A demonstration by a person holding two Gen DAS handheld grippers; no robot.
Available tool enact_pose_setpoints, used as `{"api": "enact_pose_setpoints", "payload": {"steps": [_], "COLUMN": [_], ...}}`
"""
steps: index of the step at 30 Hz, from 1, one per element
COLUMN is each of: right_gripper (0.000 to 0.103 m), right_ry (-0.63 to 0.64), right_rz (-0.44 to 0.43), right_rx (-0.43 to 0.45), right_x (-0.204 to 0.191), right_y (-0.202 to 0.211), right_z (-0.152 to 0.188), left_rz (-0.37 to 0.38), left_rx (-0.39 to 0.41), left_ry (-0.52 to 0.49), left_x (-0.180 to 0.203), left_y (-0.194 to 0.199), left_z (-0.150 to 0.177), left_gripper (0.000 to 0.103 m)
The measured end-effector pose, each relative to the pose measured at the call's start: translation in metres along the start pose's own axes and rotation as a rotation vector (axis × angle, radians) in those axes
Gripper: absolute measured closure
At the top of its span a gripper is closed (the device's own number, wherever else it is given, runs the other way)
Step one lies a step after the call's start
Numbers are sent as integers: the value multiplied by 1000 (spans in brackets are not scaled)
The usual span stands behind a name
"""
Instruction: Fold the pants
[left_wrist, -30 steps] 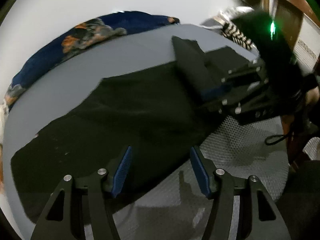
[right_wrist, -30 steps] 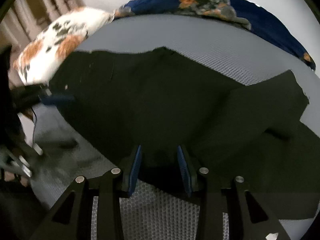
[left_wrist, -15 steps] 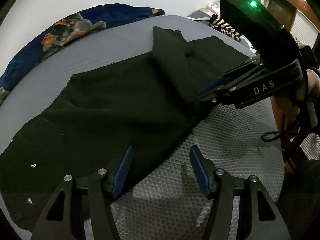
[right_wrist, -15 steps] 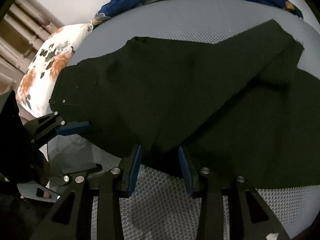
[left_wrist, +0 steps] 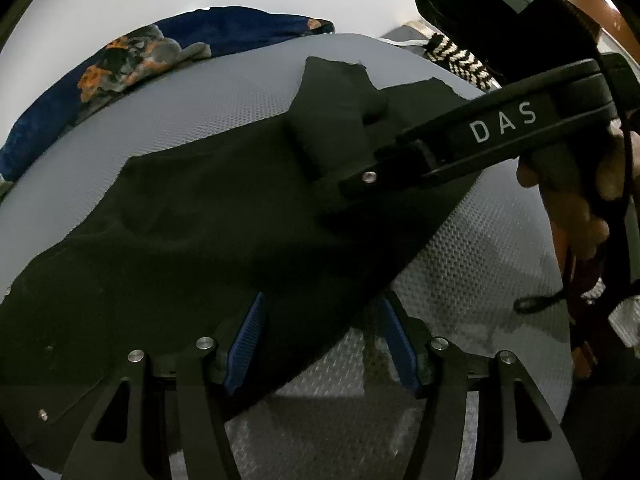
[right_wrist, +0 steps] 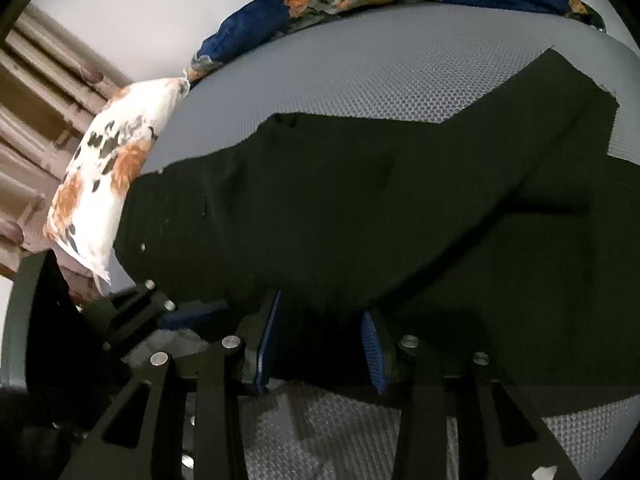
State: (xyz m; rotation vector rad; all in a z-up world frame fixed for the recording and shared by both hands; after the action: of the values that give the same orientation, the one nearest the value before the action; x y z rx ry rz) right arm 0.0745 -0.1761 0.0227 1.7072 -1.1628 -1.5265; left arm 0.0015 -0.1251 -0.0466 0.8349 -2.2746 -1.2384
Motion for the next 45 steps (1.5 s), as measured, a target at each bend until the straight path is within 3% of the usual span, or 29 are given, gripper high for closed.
{"api": "enact_pose_setpoints", "payload": {"steps": [4, 5, 12, 18, 20, 24, 30, 35, 40, 45], "right_gripper": [67, 67, 66, 68, 66, 67, 74, 94, 99, 99], "right_ry": [-41, -57, -205, -320, -345, -426, -533, -565, -501, -374], "right_rz": [-13, -21, -39, -116, -65, -55, -55, -71, 3, 220], "right_rx": [24, 38, 169, 236, 248, 258, 345, 368, 395, 450], "right_x": [12, 17, 81, 140, 159, 203, 251, 268, 262, 235], "right_y": [2, 4, 22, 30, 31, 26, 32, 37, 58, 122], "right_z": [-6, -8, -34, -74, -86, -108, -140, -150, -143, -111], "left_rz": [60, 59, 72, 85, 93, 100, 108, 106, 98, 94], "left_rx": [-42, -45, -51, -54, -59, -70, -92, -97, -95, -83], "left_ry": [30, 30, 56, 96, 110, 122, 138, 146, 149, 136], "left_x": [2, 2, -2, -8, -9, -11, -19, -16, -20, -19], "left_y": [-15, -17, -18, -17, -18, -19, -25, -23, -23, -21], "left_z": [-5, -5, -8, -6, -7, -8, -14, -12, -10, -8], "left_gripper": [91, 93, 94, 94, 94, 94, 94, 94, 94, 94]}}
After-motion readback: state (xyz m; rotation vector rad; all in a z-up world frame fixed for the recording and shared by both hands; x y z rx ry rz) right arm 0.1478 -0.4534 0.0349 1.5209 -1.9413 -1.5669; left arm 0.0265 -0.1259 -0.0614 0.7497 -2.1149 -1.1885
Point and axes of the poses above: each gripper's, at about its wrist camera, not at the fingertips, and y roughly against the way its jaws point, x to its right, z to its underside, the point moved 2 cm from there along -y, roughly the way its jaws point, and after that the axes turned 3 degrees about -z, right-handed, at the moved point
